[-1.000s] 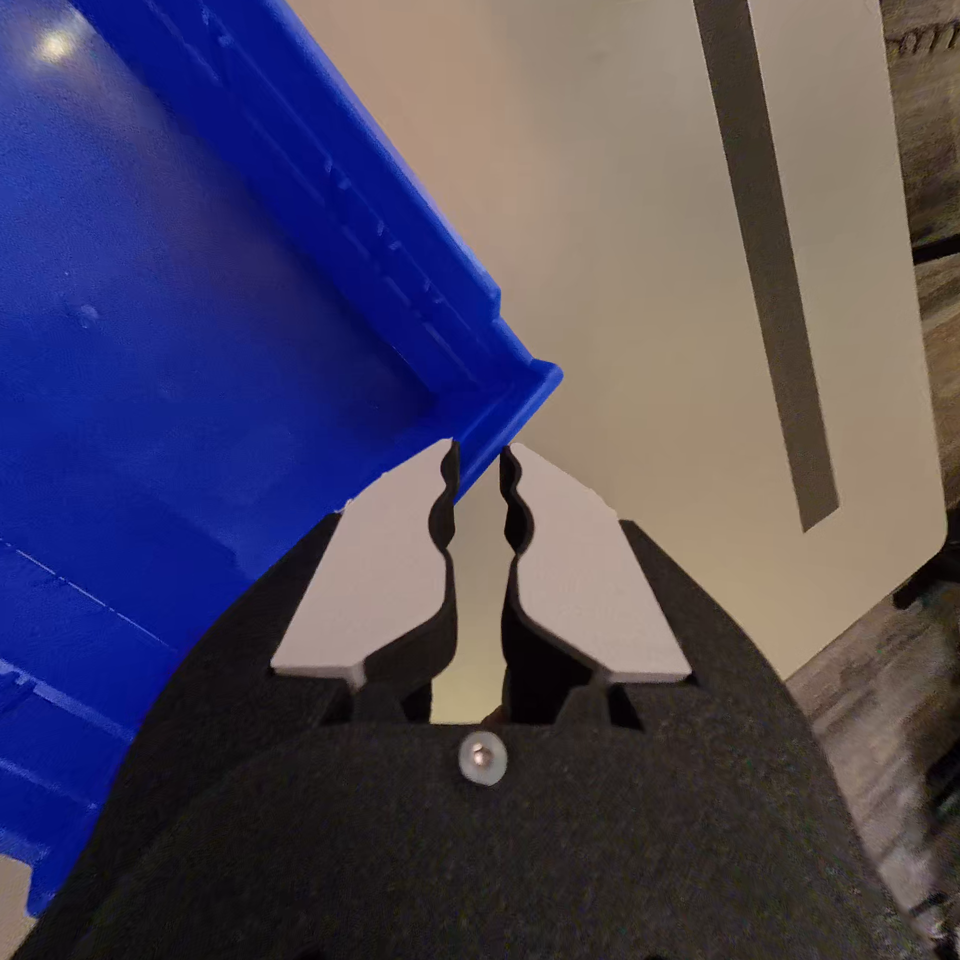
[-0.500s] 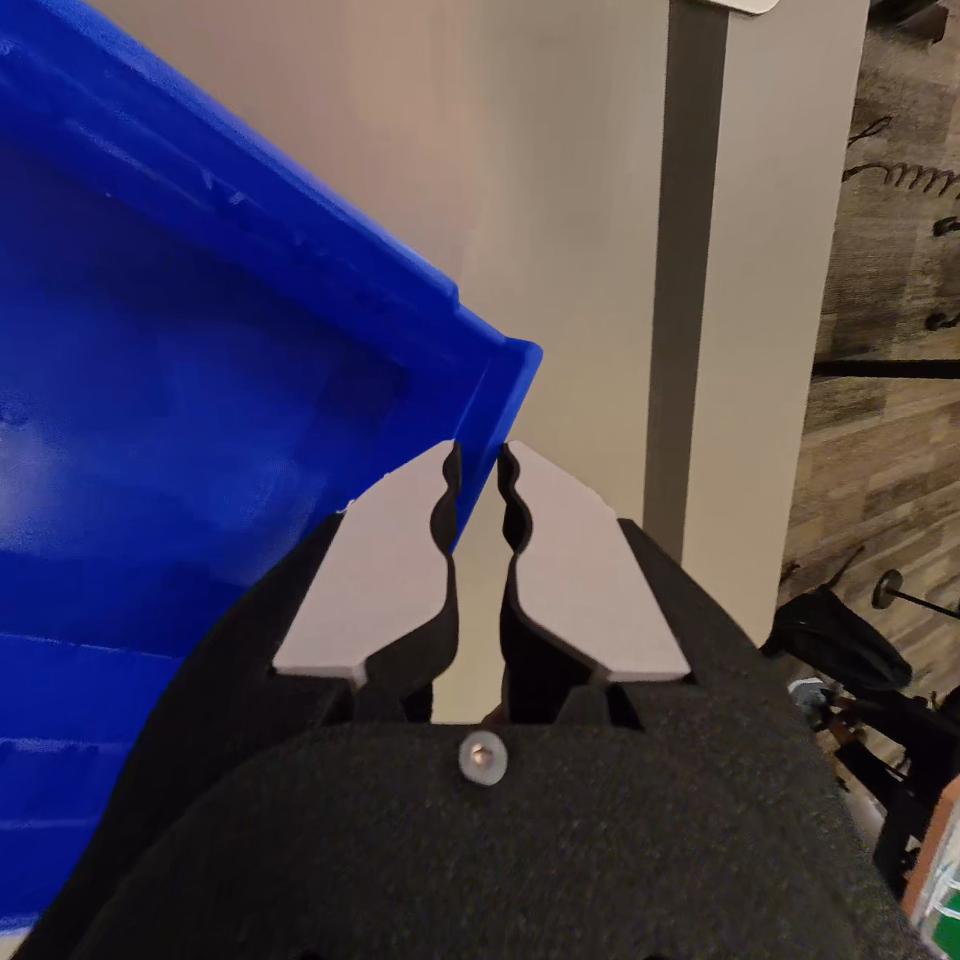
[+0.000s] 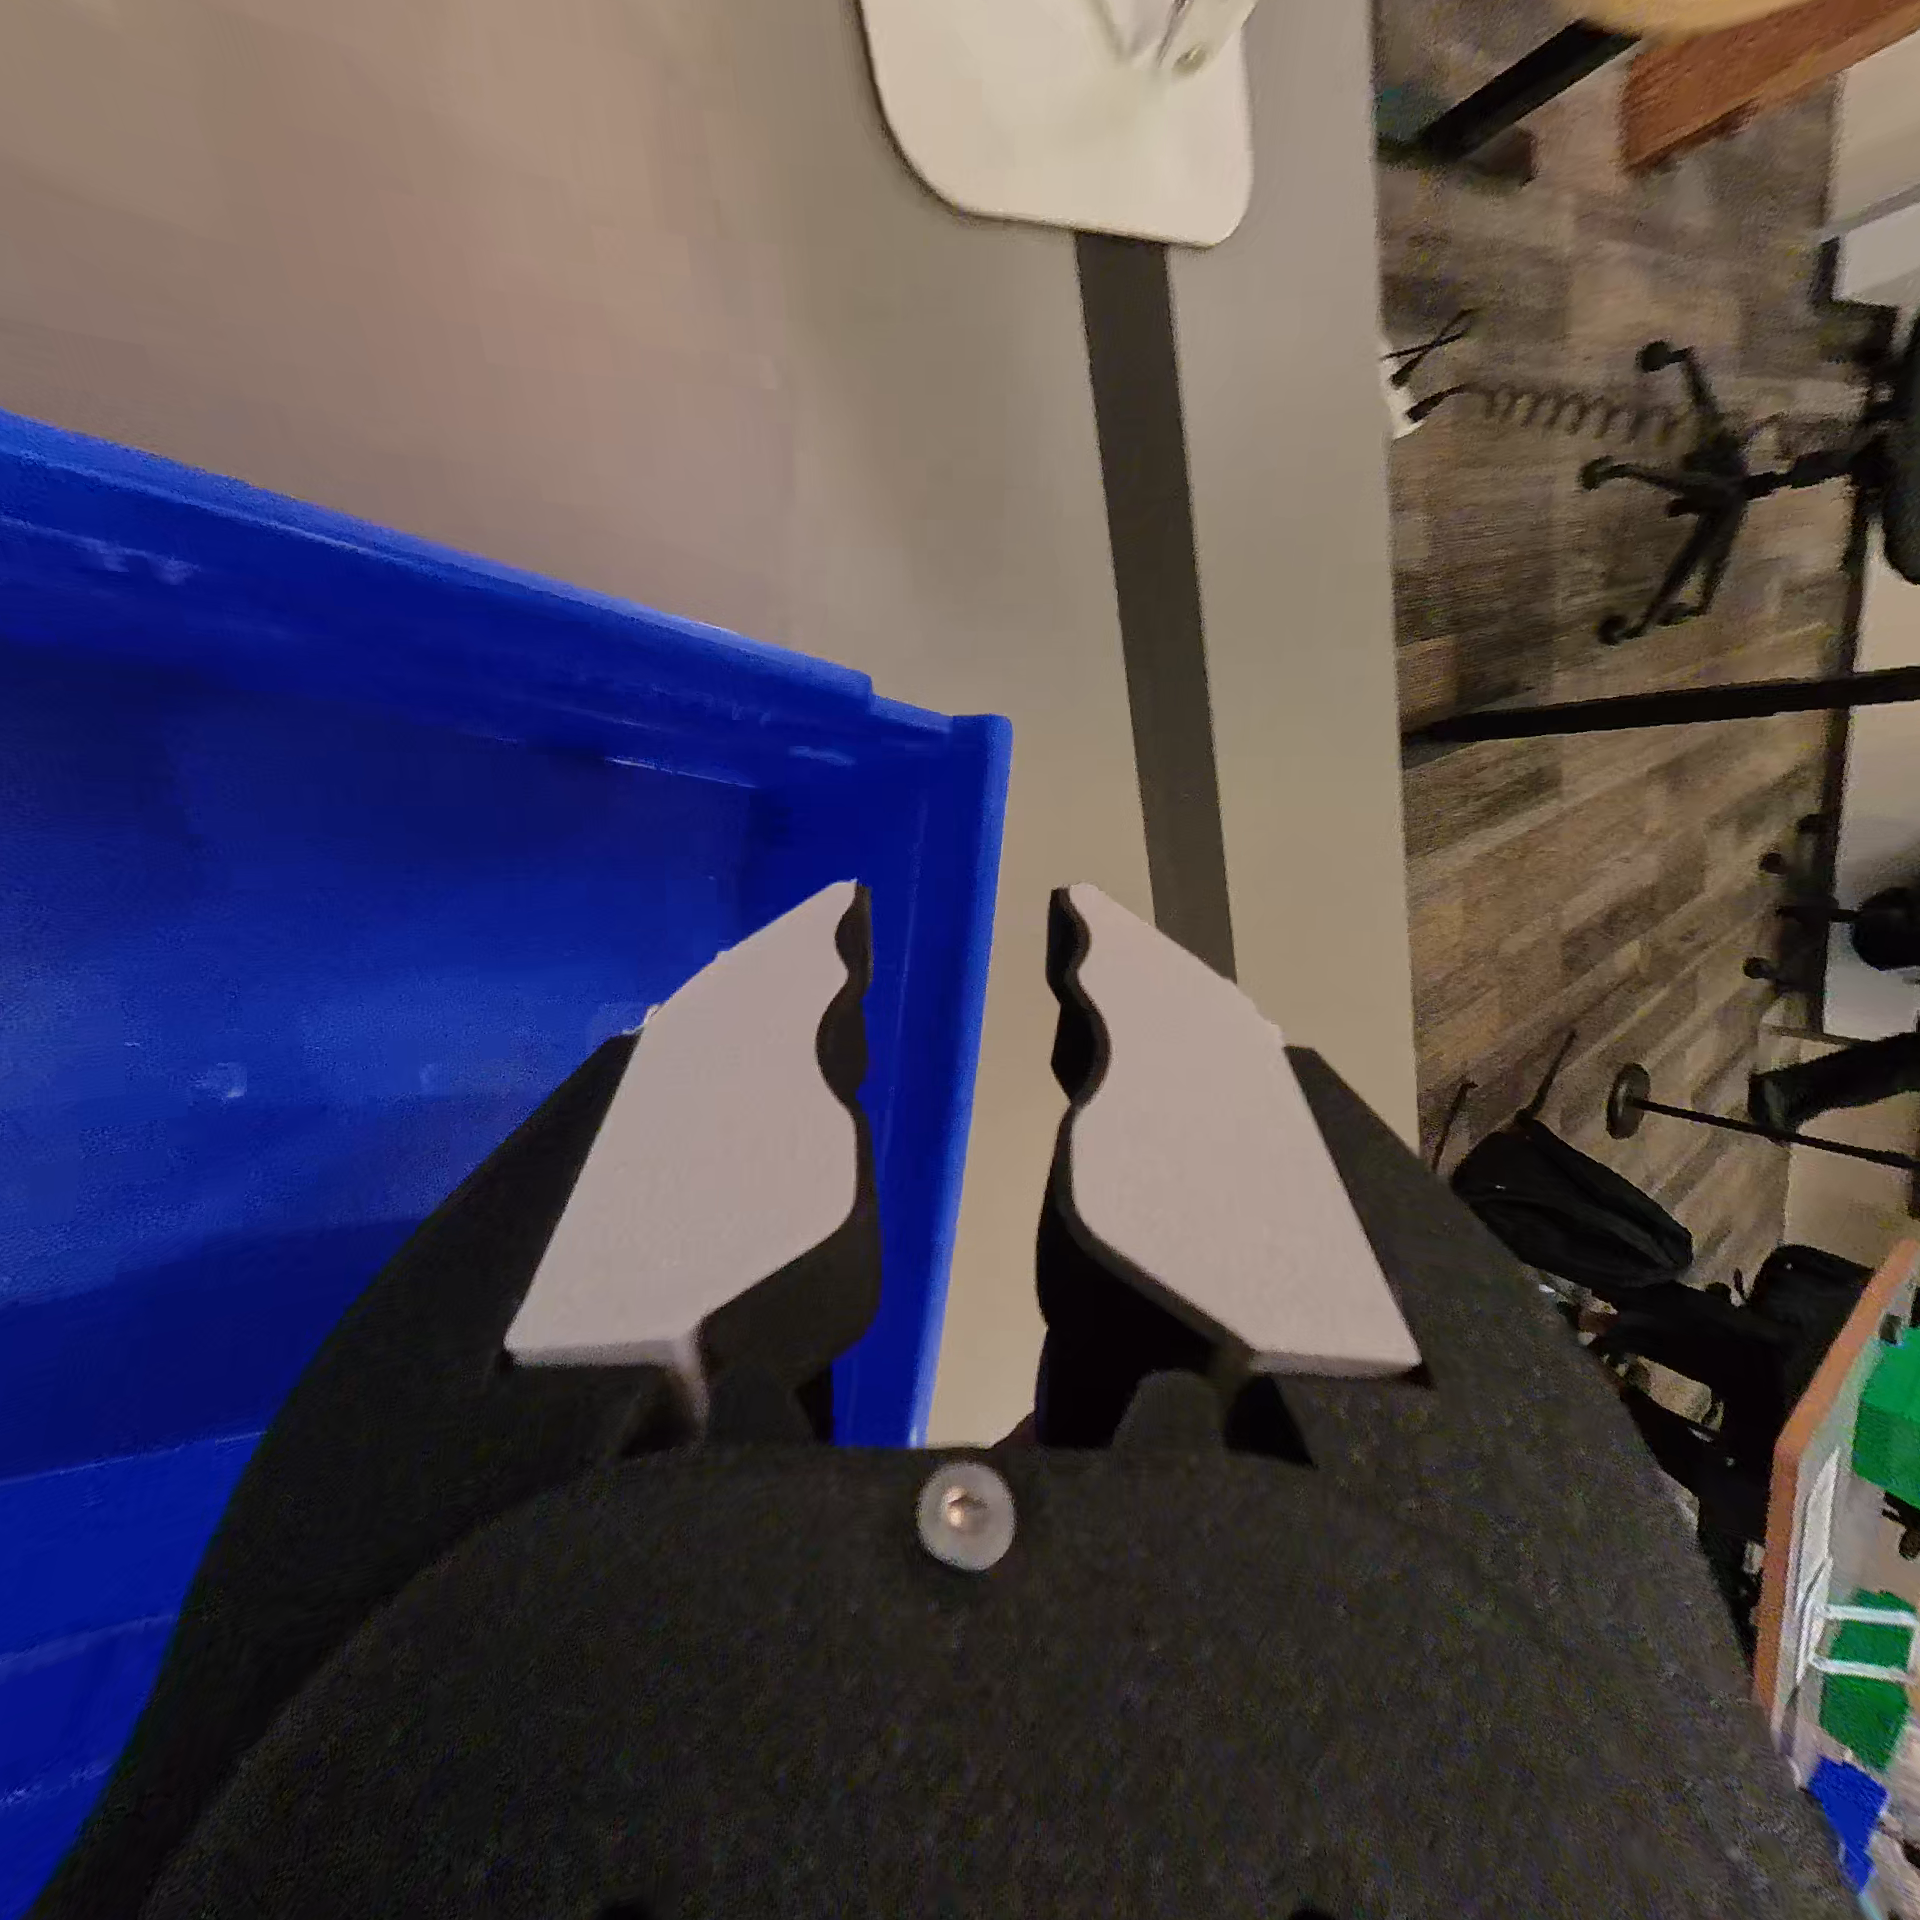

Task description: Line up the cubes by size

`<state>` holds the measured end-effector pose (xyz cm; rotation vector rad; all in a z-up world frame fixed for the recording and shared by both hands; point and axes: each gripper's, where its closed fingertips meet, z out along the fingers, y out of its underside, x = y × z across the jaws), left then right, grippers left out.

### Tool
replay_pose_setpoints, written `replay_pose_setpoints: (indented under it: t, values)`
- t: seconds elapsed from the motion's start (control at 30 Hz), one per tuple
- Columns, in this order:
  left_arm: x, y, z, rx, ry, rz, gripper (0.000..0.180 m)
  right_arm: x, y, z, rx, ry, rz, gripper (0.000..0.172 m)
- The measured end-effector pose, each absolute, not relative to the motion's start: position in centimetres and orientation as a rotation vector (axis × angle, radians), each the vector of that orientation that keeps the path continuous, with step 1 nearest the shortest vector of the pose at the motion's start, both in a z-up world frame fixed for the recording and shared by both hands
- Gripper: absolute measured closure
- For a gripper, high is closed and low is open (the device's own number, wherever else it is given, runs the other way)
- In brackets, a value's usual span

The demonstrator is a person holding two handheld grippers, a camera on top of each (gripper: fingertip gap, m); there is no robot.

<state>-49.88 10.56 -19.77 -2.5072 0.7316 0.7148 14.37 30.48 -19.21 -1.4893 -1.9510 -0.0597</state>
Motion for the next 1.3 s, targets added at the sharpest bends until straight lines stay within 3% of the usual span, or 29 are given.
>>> replay_pose_setpoints:
  t: [0.17,0.27,0.47,0.77,1.03,1.3]
  values:
    - [-43.2,7.2,-14.4,-2.352,0.657,0.538,0.132,15.2,22.9,-16.2,-1.454,-1.905,0.050,0.138]
    - [-35.5,4.8,-13.9,-2.306,0.753,0.374,0.131,15.4,16.7,-16.6,-1.426,-1.967,0.129,0.137]
    - [-24.5,1.6,-19.1,-2.363,0.988,0.248,0.128,16.0,8.0,-21.1,-1.475,-2.112,0.209,0.131]
    - [-23.0,1.0,-28.1,-2.608,1.105,0.338,0.126,16.9,5.6,-27.2,-1.574,-2.260,0.088,0.125]
    - [-23.6,0.3,-30.6,-2.680,1.151,0.358,0.154,17.0,5.1,-30.5,-1.588,-2.374,0.019,0.134]
    - [-25.7,-0.9,-30.7,-2.719,1.247,0.409,0.155,18.0,6.0,-31.4,-1.602,-2.400,-0.031,0.143]
